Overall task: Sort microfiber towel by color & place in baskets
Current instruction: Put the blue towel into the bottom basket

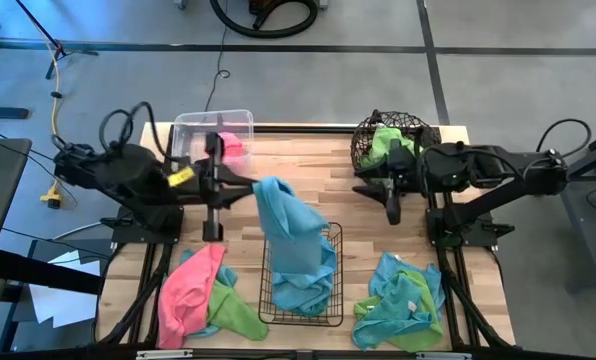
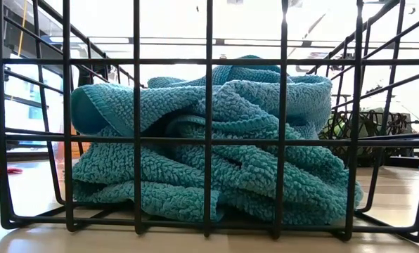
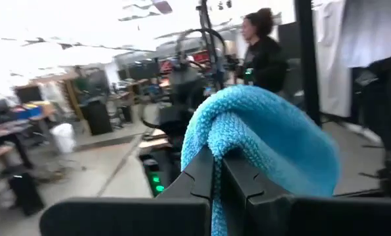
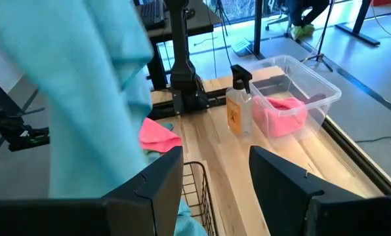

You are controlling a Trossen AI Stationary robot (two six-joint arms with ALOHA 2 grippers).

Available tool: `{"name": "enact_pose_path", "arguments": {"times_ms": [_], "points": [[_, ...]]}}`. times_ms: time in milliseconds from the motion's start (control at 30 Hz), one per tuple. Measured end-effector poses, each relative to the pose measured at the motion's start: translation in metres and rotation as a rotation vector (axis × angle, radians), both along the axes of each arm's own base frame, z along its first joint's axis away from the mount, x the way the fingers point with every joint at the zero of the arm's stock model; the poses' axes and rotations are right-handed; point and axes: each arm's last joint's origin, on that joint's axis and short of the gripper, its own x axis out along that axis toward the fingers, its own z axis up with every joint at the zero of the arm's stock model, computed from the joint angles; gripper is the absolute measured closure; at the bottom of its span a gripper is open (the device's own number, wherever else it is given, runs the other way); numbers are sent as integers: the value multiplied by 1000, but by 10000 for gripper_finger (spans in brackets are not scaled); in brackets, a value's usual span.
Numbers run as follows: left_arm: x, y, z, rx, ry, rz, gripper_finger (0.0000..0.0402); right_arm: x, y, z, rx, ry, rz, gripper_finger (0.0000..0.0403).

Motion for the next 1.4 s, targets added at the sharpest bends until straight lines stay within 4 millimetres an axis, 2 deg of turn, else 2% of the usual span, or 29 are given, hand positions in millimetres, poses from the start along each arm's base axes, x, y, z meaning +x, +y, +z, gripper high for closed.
{"name": "enact_pose_path", "arguments": {"times_ms": [167,333,733,867,967,1200,1400], "points": [[15,-10,-8,-80,18,-98,401,-3,-1,1,-24,-4,10,230],[31,-18,-13,-98,-6,-109,401,-3,-1,2,-46,-3,19,230],[37,-15,-14,-159,-14,-88,401,-3,-1,2,-71,-1,29,230],[40,-15,-17,-173,-40,-148,401,-3,0,2,-72,-1,30,230],[49,-16,-33,-230,-75,-214,401,-3,-1,2,-89,1,35,230],[63,-19,-88,-406,-70,-259,401,-3,-1,2,-95,2,38,230],[68,-21,-140,-487,98,-212,401,-3,-1,2,-95,2,38,230]]}}
